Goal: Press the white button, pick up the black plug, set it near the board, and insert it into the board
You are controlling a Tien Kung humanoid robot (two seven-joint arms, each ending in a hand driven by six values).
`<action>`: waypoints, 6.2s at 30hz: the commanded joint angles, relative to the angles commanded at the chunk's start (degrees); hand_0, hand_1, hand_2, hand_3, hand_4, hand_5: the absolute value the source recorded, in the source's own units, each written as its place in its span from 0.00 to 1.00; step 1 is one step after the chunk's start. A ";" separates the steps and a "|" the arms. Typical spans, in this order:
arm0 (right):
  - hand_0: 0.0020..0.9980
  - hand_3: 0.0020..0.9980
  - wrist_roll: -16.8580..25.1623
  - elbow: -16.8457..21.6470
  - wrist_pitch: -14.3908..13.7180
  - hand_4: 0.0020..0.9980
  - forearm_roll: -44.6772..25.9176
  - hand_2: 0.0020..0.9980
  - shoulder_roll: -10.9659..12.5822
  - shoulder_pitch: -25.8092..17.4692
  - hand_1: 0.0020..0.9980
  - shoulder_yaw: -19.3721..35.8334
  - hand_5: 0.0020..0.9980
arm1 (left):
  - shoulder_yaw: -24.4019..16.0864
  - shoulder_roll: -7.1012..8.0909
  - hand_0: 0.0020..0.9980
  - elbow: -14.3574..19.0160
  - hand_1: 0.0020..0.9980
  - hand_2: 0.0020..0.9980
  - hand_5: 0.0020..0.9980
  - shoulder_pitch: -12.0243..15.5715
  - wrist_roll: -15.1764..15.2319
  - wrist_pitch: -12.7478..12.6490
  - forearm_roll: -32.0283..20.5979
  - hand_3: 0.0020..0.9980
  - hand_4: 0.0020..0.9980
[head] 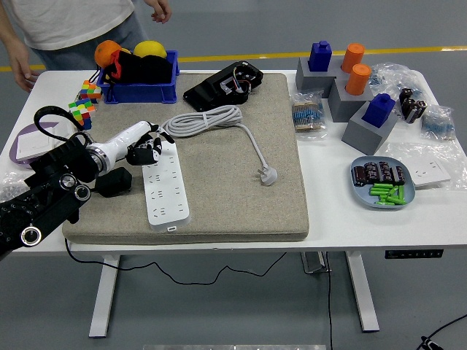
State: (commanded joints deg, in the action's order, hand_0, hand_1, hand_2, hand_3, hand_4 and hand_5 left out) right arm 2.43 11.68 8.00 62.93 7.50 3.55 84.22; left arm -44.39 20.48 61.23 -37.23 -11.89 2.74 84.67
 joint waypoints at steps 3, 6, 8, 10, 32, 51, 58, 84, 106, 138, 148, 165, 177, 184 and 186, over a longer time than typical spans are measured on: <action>0.71 0.69 0.01 0.05 -0.01 0.75 -0.01 0.54 0.03 0.07 0.60 0.14 0.52 | -0.32 -0.14 0.01 0.20 0.02 0.11 0.00 0.20 0.01 0.02 0.30 0.63 0.00; 0.71 0.69 0.00 0.17 -0.01 0.75 -0.17 0.54 0.06 -0.15 0.60 0.31 0.52 | -0.34 -0.46 0.01 0.17 0.02 0.12 0.00 0.16 -0.06 0.03 0.47 0.62 0.00; 0.71 0.69 -0.04 0.10 -0.07 0.75 0.17 0.54 0.13 -0.24 0.60 1.03 0.52 | -0.57 -0.47 0.01 0.55 0.02 0.12 0.00 0.44 -0.09 0.07 0.67 0.62 0.00; 0.71 0.69 0.04 0.41 -0.17 0.75 0.23 0.54 0.16 -0.57 0.60 1.56 0.52 | -0.87 -0.63 0.01 0.49 0.02 0.12 0.00 0.81 -0.05 0.08 0.60 0.62 0.00; 0.71 0.69 0.29 0.45 -0.32 0.75 1.65 0.54 -1.00 -0.82 0.60 6.51 0.52 | 2.08 -1.13 0.01 -4.57 0.03 0.13 0.00 -3.10 -1.56 1.11 1.34 0.62 0.00; 0.71 0.69 0.34 0.37 -0.35 0.75 2.28 0.54 -0.91 -0.44 0.60 8.05 0.52 | 7.35 -2.34 0.02 -12.46 0.02 0.13 0.00 -8.27 -2.61 1.66 2.88 0.61 0.00; 0.71 0.69 0.37 0.36 -0.34 0.75 2.84 0.54 -0.84 -0.55 0.60 8.93 0.52 | 7.81 -2.71 0.02 -13.84 0.03 0.13 0.00 -8.56 -2.90 1.88 1.36 0.61 0.00; 0.71 0.69 0.31 0.44 -0.42 0.75 2.91 0.54 -0.62 -0.18 0.60 9.75 0.52 | 9.97 -3.86 0.01 -16.15 0.02 0.13 0.00 -10.19 -4.09 2.03 2.10 0.61 0.00; 0.71 0.69 0.43 0.43 -0.50 0.75 2.91 0.54 -0.62 0.07 0.60 9.62 0.52 | 12.30 -4.87 0.01 -16.81 0.02 0.12 0.00 -10.44 -4.27 1.57 0.98 0.63 0.00; 0.71 0.69 0.33 0.51 -0.43 0.75 3.59 0.54 -0.41 -0.07 0.60 10.22 0.52 | -18.26 2.30 0.20 10.17 0.28 0.36 0.00 6.98 -4.66 3.33 10.52 0.67 0.57; 0.71 0.69 0.35 0.86 -0.40 0.75 2.90 0.54 -0.14 0.48 0.60 9.25 0.52 | -24.52 2.99 0.83 9.02 0.91 0.83 0.14 12.23 -0.81 4.11 11.66 0.61 0.96; 0.71 0.69 0.19 0.82 -0.27 0.75 2.84 0.54 -0.20 0.23 0.60 9.03 0.52 | -25.40 3.08 0.89 5.27 0.94 0.87 0.12 14.50 -1.76 8.11 10.75 0.53 1.00; 0.71 0.69 0.23 0.88 -0.27 0.75 2.86 0.54 -0.41 0.33 0.60 9.38 0.52 | -24.60 3.13 0.89 3.42 0.94 0.87 0.10 14.52 -2.97 9.26 10.50 0.48 1.00; 0.71 0.69 0.27 0.93 -0.28 0.75 2.88 0.54 -0.38 0.37 0.60 9.32 0.52 | -24.53 3.19 0.88 3.30 0.93 0.86 0.09 14.66 -4.05 10.39 10.06 0.47 1.00; 0.71 0.69 0.28 0.94 -0.28 0.75 2.90 0.54 -0.44 0.44 0.60 9.41 0.52 | -24.40 3.13 0.88 3.36 0.93 0.86 0.09 14.72 -4.47 10.71 9.99 0.47 1.00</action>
State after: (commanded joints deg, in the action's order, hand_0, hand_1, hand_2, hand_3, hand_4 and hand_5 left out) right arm 2.71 12.62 7.72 65.84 7.06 3.99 93.63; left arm -68.79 23.61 64.59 -22.51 -16.36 13.45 94.66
